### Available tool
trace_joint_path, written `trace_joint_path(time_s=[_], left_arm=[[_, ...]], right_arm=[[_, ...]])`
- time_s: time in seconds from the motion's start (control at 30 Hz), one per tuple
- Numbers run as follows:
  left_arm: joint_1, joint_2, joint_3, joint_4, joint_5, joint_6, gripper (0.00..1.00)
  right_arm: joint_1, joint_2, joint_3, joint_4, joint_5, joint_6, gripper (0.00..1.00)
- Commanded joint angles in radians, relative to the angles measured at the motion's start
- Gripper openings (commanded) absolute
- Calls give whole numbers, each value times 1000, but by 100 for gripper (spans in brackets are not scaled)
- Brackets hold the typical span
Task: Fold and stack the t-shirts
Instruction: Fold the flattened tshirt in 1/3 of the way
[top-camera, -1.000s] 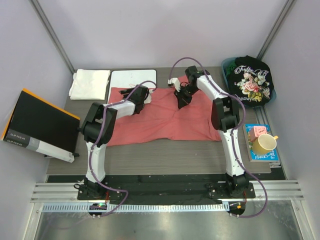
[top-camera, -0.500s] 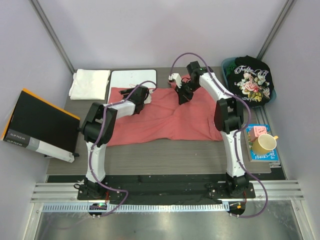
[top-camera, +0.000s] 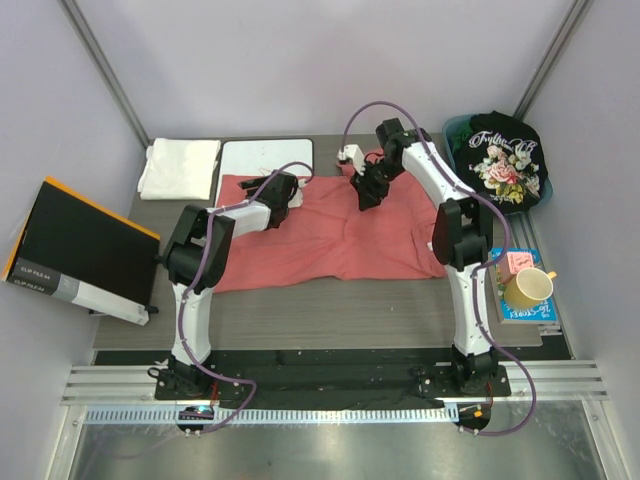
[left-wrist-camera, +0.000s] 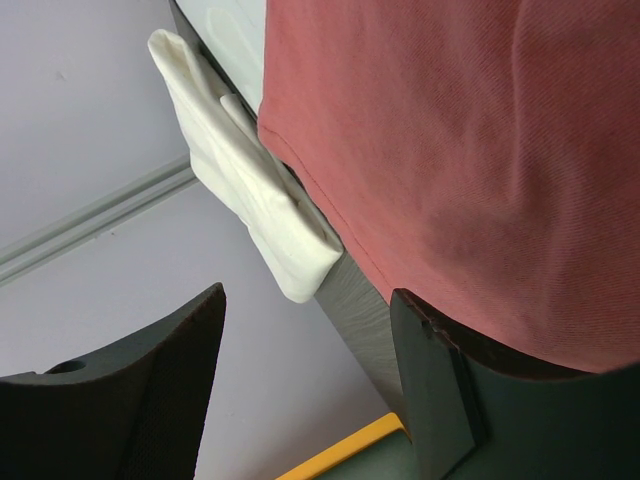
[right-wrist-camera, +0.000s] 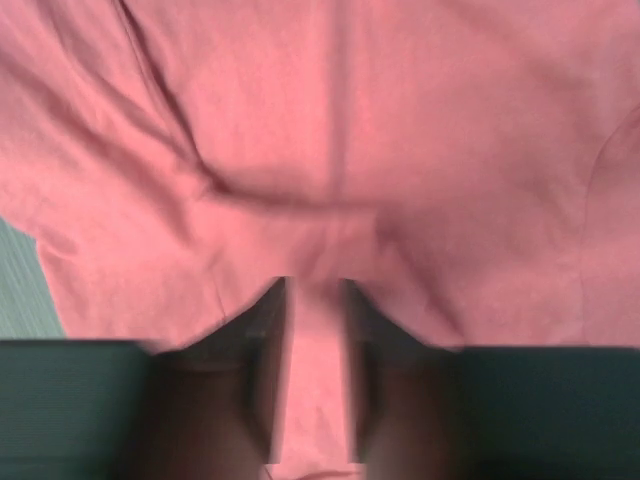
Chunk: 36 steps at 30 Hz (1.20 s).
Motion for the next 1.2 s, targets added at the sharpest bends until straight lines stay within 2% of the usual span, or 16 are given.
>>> trace_joint_path(time_s=[0.0,0.07,0.17,0.3,0.37,0.4,0.47,0.63,0.8,0.9,0.93,1.03,1.07,1.17], left_arm=[[2,1,20,3,1,-11,68],[2,1,20,3,1,-11,68],[2,1,23,4,-1,-11,68],[0,1,26,4,1,-11,68],[0,0,28,3,-1,-6,68],[0,0,28,4,-1,-6,68],[0,-3,25,2,-6,-5,68],[2,-18,8,-6,-15,-8,68],[5,-75,-57,-56,25,-5,68],[17,-170,-138,-124,109,4,68],[25,-195,-155,-154,138,4,69],[43,-296,-207,-283,240,-12,71],[46,-334,-225,-340,261,-14,72],[54,-396,-253,-409,329,-11,73]], right_arm=[[13,-115,-47,-51,88,-95,56],[6,-122,-72,-24,119,-90,62],[-13,-127,-118,74,153,-38,61],[-27,-97,-152,191,200,68,46],[-28,-77,-158,270,272,109,36],[-28,-57,-158,298,306,147,22],[-37,-43,-153,347,376,157,6],[-65,-52,-167,372,412,175,1],[-91,-99,-234,371,435,160,1],[-114,-145,-233,314,389,175,1],[-135,-159,-222,238,359,168,4],[-177,-222,-237,57,243,87,16],[-186,-259,-251,8,223,17,24],[-197,-325,-358,-119,186,-109,37]])
